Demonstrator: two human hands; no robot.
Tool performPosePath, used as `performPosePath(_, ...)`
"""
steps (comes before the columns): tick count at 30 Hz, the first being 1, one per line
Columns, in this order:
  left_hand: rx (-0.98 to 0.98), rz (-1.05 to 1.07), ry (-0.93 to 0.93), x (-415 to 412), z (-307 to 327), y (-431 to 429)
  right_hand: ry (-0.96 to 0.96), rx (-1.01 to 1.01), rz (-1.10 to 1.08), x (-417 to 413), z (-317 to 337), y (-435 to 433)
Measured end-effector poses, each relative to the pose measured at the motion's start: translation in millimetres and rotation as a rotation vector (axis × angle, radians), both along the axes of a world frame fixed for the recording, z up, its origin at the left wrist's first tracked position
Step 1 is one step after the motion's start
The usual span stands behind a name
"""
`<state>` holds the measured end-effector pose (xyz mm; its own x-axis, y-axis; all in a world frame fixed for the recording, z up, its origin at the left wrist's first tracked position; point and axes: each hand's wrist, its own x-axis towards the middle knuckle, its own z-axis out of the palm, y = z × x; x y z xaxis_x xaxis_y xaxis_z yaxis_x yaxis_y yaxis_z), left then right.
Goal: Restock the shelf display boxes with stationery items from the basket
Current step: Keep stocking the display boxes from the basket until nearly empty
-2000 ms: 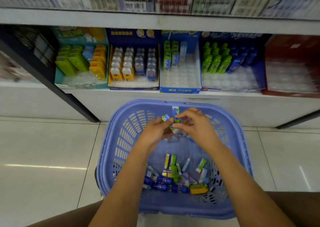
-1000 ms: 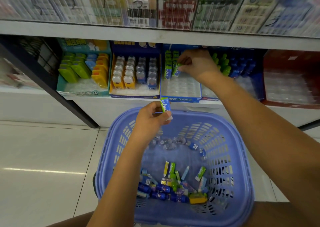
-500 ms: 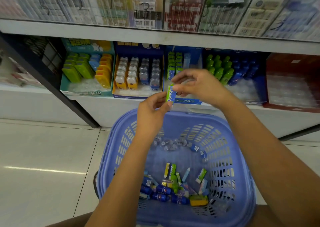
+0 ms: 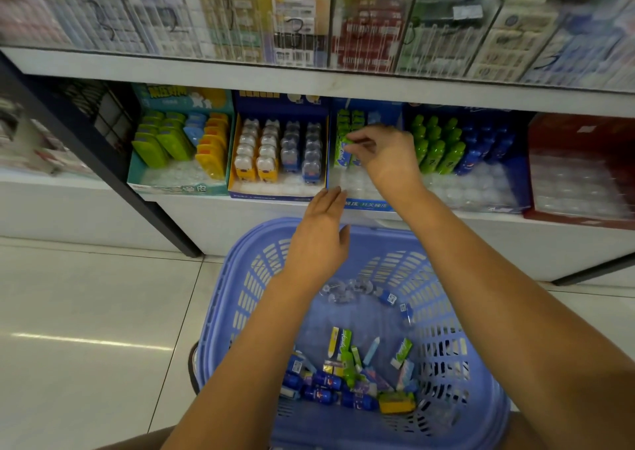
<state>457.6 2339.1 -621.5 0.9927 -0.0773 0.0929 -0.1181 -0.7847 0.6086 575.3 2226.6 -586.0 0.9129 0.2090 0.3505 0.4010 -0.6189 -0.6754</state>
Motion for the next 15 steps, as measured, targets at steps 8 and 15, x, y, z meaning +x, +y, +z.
performPosePath(8, -0.035, -0.022, 0.045, 3, 0, 4, -0.013, -0.143, 0.016, 3, -10, -1)
performPosePath(15, -0.228, 0.139, -0.136, -15, -22, 6, 0.021, -0.178, 0.027, -33, -13, -17)
